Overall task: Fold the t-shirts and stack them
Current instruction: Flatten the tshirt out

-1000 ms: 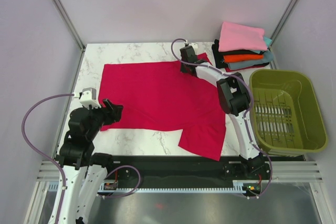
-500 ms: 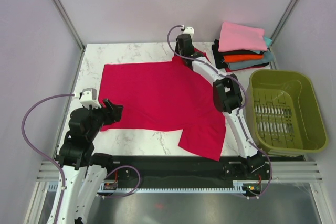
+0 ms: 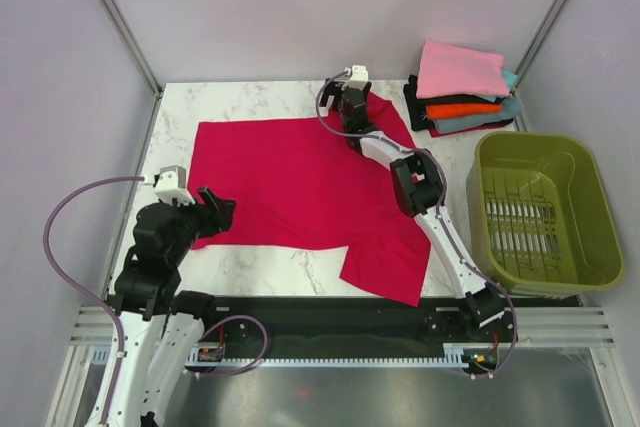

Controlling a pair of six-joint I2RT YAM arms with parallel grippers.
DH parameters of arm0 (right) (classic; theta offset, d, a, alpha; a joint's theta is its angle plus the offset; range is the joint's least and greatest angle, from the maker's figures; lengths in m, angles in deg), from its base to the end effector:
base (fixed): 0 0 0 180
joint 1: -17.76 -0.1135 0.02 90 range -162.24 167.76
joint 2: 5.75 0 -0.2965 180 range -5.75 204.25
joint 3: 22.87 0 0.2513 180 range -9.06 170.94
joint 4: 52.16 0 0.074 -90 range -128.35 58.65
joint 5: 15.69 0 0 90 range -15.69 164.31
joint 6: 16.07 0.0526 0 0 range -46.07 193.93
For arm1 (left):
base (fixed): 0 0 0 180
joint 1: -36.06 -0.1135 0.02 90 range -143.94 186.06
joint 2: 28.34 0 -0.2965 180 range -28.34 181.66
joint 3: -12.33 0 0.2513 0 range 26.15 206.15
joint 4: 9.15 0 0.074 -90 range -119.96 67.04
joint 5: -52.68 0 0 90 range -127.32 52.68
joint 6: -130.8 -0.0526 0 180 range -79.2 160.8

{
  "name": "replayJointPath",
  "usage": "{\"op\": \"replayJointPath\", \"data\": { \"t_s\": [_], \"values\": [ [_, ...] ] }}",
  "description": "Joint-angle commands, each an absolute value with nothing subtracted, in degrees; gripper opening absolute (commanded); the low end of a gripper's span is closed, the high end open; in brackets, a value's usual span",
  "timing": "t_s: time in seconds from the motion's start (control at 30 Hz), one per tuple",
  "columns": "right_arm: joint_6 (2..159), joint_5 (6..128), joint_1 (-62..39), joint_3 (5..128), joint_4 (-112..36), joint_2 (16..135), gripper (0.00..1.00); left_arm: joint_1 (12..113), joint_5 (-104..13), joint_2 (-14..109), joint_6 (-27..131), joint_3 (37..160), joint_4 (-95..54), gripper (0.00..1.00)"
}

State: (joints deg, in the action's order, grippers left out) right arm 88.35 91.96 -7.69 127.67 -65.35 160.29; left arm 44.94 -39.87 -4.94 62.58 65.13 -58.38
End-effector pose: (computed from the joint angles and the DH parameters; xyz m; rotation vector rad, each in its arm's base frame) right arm 0.6154 0.2752 0.1129 0.0837 1.6147 0.2903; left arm 0.0845 -0.0156 0.3117 -0.1875 1.9281 -0.4013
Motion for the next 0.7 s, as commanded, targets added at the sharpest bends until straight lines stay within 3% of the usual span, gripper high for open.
{"op": "replayJointPath", "data": {
  "t_s": [0.0, 0.17, 0.3, 0.43, 0.67],
  "values": [
    [86.8, 92.0, -5.9, 123.8, -72.2, 149.0, 0.98, 45.3, -38.8, -4.7, 62.0, 65.0, -56.8, 0.71],
    [86.8, 89.6, -4.7, 111.9, -74.6, 138.1, 0.98, 45.3, -38.7, -5.2, 62.0, 65.0, -56.7, 0.71],
    [85.7, 90.8, -4.3, 112.3, -64.0, 134.1, 0.96, 45.3, -38.8, -5.6, 61.9, 65.0, -56.6, 0.71],
    [83.2, 95.3, -4.1, 114.2, -51.0, 132.1, 0.72, 45.3, -38.9, -6.3, 61.9, 64.9, -56.7, 0.71],
    [85.4, 93.0, -3.9, 116.1, -34.1, 134.4, 0.57, 45.4, -39.2, -7.1, 61.8, 64.7, -56.6, 0.72]
  ]
}}
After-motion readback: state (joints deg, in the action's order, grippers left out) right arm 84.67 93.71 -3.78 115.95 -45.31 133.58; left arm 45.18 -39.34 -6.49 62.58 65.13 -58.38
